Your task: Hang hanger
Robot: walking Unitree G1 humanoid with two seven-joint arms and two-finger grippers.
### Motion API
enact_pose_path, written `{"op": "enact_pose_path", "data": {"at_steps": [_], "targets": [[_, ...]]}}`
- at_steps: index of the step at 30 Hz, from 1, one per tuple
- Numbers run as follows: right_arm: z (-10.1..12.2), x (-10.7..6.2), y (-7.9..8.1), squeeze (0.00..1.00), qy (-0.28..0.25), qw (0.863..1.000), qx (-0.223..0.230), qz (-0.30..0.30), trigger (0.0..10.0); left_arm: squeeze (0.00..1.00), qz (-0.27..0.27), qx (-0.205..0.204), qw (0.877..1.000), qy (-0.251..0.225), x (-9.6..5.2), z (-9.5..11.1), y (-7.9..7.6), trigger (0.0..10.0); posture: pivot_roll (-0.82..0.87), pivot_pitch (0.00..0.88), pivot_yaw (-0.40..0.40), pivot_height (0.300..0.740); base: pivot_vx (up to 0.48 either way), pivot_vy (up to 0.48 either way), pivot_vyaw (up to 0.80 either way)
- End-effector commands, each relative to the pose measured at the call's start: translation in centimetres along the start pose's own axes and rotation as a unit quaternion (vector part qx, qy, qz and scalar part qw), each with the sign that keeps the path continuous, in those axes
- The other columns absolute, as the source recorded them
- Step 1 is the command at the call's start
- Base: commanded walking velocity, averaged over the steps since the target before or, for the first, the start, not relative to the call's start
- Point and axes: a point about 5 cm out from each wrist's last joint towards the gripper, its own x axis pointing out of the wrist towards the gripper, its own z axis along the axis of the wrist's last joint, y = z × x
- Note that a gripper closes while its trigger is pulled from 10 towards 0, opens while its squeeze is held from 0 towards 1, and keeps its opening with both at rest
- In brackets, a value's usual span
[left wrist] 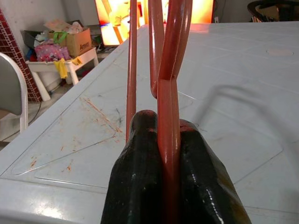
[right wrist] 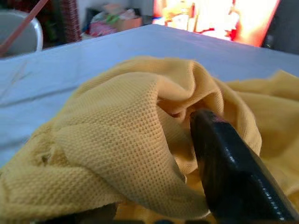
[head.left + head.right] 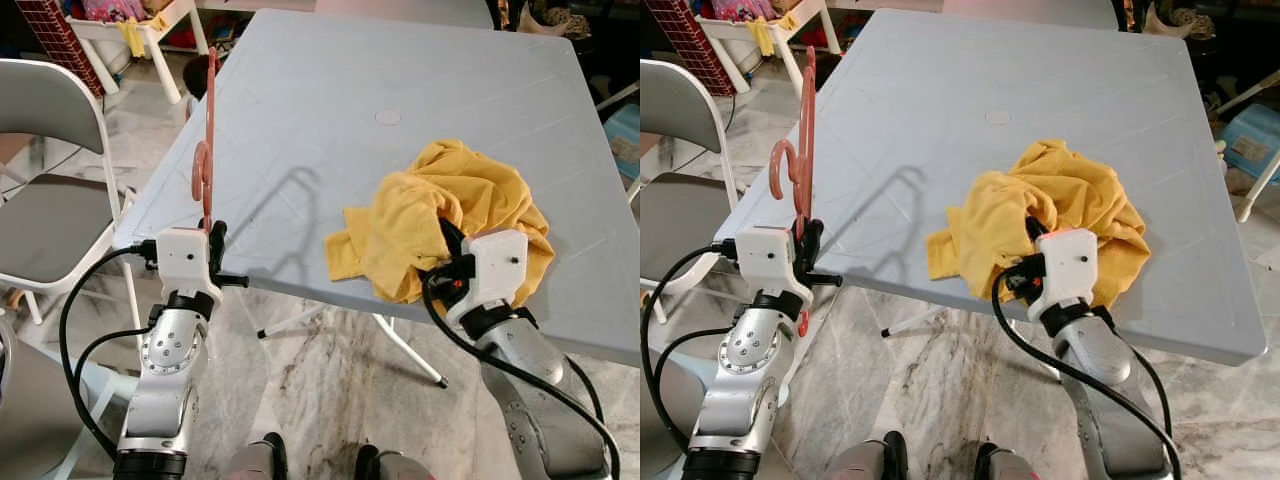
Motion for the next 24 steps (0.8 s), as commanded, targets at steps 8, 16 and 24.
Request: {"op": "enact_pose_path", "data": {"at_steps": [8, 16, 24], "targets": [[2.4, 1.1, -2.6, 1.0, -0.036, 0.992, -0.117, -0.04, 10.0, 0.0, 0.007, 0.002, 1.0, 0.03, -0.4, -1.3, 0.1, 10.0, -0.07, 0.169, 0.015, 0.74, 0.0, 0.0, 0.0], [2.3, 1.3, -2.6, 1.0, -0.026, 0.956, -0.292, -0.003, 10.0, 0.0, 0.004, 0.0, 1.0, 0.031, -0.4, -1.3, -0.1, 10.0, -0.07, 0.172, 0.013, 0.74, 0.0, 0.0, 0.0], [2.1, 0.8, -2.0, 1.0, 0.004, 0.924, -0.363, 0.12, 10.0, 0.0, 0.002, 0.0, 0.999, 0.032, -0.3, -1.3, -0.1, 10.0, -0.07, 0.172, 0.021, 0.74, 0.0, 0.0, 0.0]]}}
